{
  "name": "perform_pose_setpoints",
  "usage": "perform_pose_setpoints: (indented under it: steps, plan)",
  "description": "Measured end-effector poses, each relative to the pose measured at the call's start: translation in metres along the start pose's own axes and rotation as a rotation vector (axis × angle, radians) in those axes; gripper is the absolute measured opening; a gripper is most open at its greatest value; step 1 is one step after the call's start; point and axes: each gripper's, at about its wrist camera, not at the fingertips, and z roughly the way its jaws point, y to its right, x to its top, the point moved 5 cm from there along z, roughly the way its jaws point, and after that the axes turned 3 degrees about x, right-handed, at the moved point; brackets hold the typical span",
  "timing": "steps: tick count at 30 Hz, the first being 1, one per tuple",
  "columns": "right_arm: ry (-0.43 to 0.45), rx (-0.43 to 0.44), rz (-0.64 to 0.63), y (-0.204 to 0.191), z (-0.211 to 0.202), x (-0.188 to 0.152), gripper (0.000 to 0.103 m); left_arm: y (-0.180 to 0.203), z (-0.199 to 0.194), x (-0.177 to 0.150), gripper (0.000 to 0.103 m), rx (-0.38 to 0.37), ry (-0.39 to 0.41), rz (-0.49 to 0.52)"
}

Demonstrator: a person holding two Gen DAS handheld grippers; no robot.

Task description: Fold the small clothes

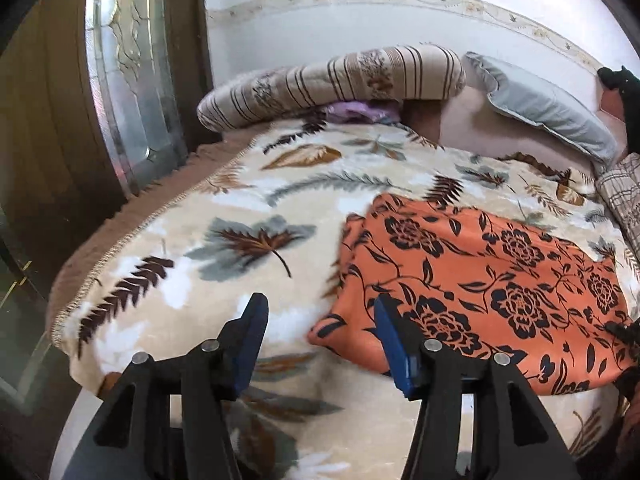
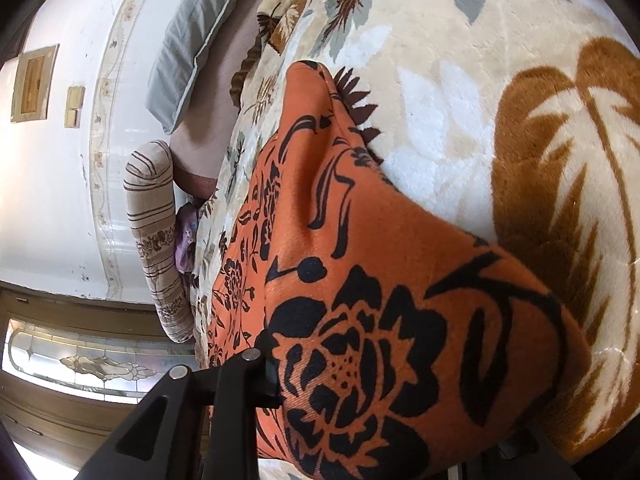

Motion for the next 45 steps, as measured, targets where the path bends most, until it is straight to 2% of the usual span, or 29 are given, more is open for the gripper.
perform_pose_setpoints:
  steps: [4,7,10,12,15,17,19,20,23,26,27,28,30,33,35,37,39,40,43,45]
  plan:
    - [-0.002,0.01,0.016,0.0,0.0,0.0,0.032,0.014,-0.009,0.009,0.058,-0.011,0.018,0.026]
    - [-0.007,0.023,0.034,0.002,-0.002,0.0,0.033,0.033,-0.01,0.011,0.069,-0.037,0.01,0.041]
    - [-0.013,0.04,0.054,0.004,-0.002,0.001,0.034,0.055,-0.002,0.008,0.071,-0.067,-0.006,0.068]
    - [-0.015,0.048,0.063,0.005,-0.002,0.001,0.034,0.068,0.013,0.002,0.078,-0.082,-0.048,0.095]
    - [-0.016,0.063,0.081,0.006,-0.001,0.002,0.036,0.079,0.048,-0.017,0.078,-0.098,-0.167,0.112]
    - [-0.019,0.082,0.094,0.007,-0.002,0.003,0.039,0.081,0.074,-0.036,0.079,-0.067,-0.247,0.147]
    - [-0.019,0.111,0.102,0.006,-0.002,0.004,0.049,0.08,0.071,-0.037,0.081,-0.08,-0.2,0.145]
    - [-0.017,0.124,0.105,0.005,-0.003,0.005,0.051,0.082,0.07,-0.035,0.081,-0.081,-0.206,0.161]
    - [-0.014,0.13,0.104,0.005,-0.003,0.005,0.052,0.081,0.071,-0.022,0.081,-0.1,-0.212,0.182]
    - [-0.003,0.125,0.081,0.003,-0.004,0.004,0.051,0.068,0.076,0.002,0.081,-0.091,-0.173,0.186]
    - [0.001,0.105,0.054,0.001,-0.004,0.004,0.048,0.062,0.078,0.009,0.081,-0.079,-0.158,0.179]
    - [0.007,0.08,0.031,0.0,-0.003,0.004,0.04,0.053,0.081,0.016,0.081,-0.063,-0.142,0.169]
    - [0.029,0.012,-0.026,-0.003,-0.001,0.002,0.031,0.042,0.093,0.022,0.082,-0.055,-0.146,0.165]
    - [0.063,-0.043,-0.099,-0.01,-0.001,0.001,0.028,0.03,0.121,0.007,0.084,-0.067,-0.195,0.173]
    - [0.09,-0.12,-0.203,-0.022,-0.001,-0.002,0.026,0.026,0.121,0.001,0.084,-0.089,-0.193,0.107]
    - [0.12,-0.174,-0.296,-0.038,-0.003,-0.005,0.024,0.033,0.117,0.005,0.084,-0.111,-0.184,0.127]
    - [0.152,-0.194,-0.369,-0.059,-0.007,-0.008,0.024,0.039,0.118,0.007,0.084,-0.087,-0.171,0.18]
    - [0.169,-0.2,-0.43,-0.077,-0.009,-0.012,0.024,0.038,0.118,0.007,0.083,-0.093,-0.176,0.173]
    - [0.175,-0.194,-0.562,-0.124,-0.009,-0.029,0.024,0.026,0.12,0.014,0.083,-0.129,-0.206,0.096]
    - [0.167,-0.182,-0.675,-0.159,-0.003,-0.05,0.024,0.008,0.121,0.02,0.083,-0.119,-0.209,0.018]
